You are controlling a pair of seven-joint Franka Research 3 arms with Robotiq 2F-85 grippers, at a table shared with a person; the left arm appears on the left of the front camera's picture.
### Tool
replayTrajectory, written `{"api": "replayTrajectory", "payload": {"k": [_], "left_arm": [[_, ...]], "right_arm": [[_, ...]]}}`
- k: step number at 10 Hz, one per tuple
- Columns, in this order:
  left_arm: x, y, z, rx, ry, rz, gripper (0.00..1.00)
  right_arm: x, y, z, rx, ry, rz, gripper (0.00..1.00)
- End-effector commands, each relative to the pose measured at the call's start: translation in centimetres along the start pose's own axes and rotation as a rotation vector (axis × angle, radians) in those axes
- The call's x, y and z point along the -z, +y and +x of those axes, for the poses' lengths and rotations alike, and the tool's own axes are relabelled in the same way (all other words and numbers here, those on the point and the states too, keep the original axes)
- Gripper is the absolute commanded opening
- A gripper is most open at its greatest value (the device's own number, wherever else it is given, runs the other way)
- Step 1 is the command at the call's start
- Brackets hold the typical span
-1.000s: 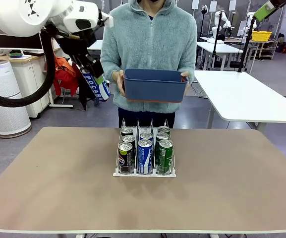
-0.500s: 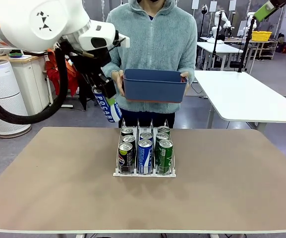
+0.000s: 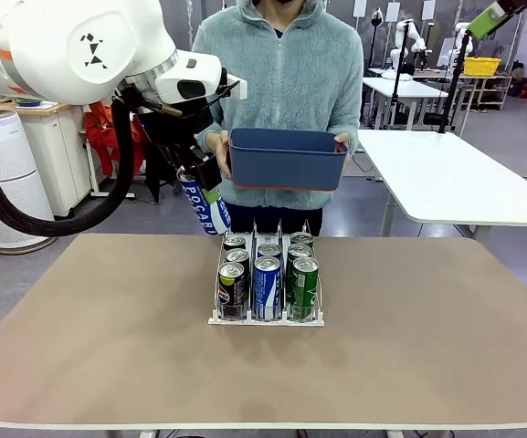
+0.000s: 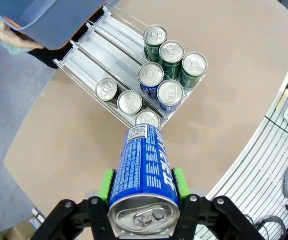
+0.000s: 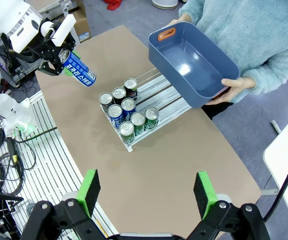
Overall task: Fill the beverage cans into the dispenser.
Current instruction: Place the picked Ionic drink in the line of the Automatic Can Dispenser with the same cans.
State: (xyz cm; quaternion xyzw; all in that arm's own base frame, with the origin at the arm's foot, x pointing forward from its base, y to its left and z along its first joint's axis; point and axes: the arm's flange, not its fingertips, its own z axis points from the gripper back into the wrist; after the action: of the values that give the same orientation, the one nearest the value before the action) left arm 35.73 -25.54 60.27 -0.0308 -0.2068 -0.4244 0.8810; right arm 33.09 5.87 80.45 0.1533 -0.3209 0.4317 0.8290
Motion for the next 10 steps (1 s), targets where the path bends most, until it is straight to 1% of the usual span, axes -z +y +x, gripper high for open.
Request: {"api": "replayTrajectory", "payload": {"k": [1, 2, 3, 4, 7, 8, 9, 10], "left_arm": [[-0.6, 0.3, -0.1, 0.000, -0.006, 0.017, 0.57], [0.0, 0.0, 0.0, 0.000, 0.000, 0.000, 0.57], [1.0, -1.3, 0.9, -0.046, 0.032, 0.004, 0.57], [2.0, -3.0, 1.7, -0.140, 0.040, 0.012, 0.57], [3.4, -6.9, 2.6, -0.198, 0.050, 0.086, 0.57], [4.4, -8.9, 2.8, -0.204, 0.055, 0.067, 0.57], [5.5, -10.4, 2.7, -0.185, 0.058, 0.017, 0.57], [6.8, -11.2, 2.5, -0.150, 0.058, 0.001, 0.57]], "right_arm": [[0.2, 0.4, -0.3, 0.008, 0.002, -0.002, 1.00], [0.2, 0.4, -0.3, 0.008, 0.002, -0.002, 1.00], [0.2, 0.4, -0.3, 0.008, 0.002, -0.002, 1.00], [0.2, 0.4, -0.3, 0.008, 0.002, -0.002, 1.00], [0.2, 0.4, -0.3, 0.008, 0.002, -0.002, 1.00], [0.2, 0.4, -0.3, 0.008, 0.002, -0.002, 1.00], [0.2, 0.4, -0.3, 0.008, 0.002, -0.002, 1.00], [0.2, 0.4, -0.3, 0.008, 0.002, -0.002, 1.00]]}}
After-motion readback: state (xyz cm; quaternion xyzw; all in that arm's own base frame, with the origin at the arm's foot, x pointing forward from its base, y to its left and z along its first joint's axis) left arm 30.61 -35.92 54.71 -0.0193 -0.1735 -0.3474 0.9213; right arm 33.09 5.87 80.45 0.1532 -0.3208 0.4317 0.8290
